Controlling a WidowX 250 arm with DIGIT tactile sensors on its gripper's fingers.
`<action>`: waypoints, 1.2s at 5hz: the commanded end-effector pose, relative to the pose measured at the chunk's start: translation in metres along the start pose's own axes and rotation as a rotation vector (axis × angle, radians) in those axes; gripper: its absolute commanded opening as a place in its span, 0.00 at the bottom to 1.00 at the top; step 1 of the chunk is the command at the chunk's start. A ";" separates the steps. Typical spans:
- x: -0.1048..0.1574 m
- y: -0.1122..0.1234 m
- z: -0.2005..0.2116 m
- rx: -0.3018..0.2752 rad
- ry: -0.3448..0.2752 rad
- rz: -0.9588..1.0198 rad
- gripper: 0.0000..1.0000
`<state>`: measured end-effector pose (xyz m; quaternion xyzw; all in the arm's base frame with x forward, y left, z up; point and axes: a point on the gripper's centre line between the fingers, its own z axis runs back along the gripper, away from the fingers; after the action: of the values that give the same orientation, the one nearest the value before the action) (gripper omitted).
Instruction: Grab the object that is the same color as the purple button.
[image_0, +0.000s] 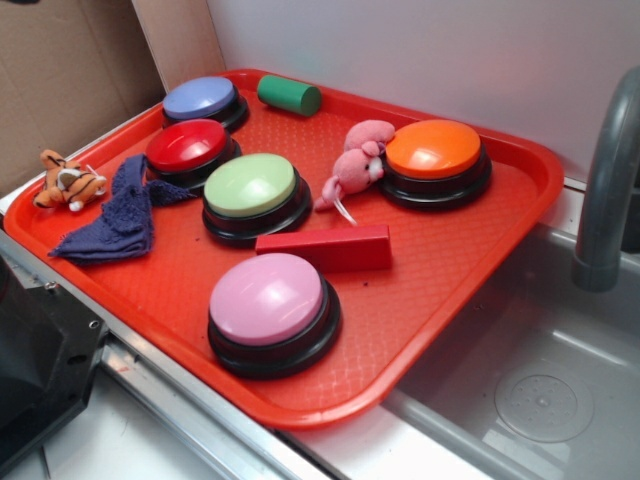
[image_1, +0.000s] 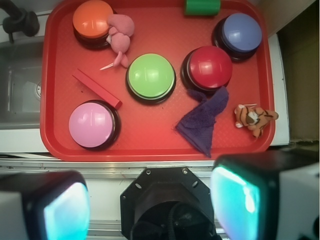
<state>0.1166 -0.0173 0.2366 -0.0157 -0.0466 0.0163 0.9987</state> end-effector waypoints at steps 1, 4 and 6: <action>0.000 0.000 0.000 0.000 0.000 0.000 1.00; 0.025 0.041 -0.093 0.085 -0.077 0.140 1.00; 0.028 0.086 -0.153 0.109 -0.059 0.241 1.00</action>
<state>0.1537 0.0609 0.0784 0.0321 -0.0610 0.1392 0.9879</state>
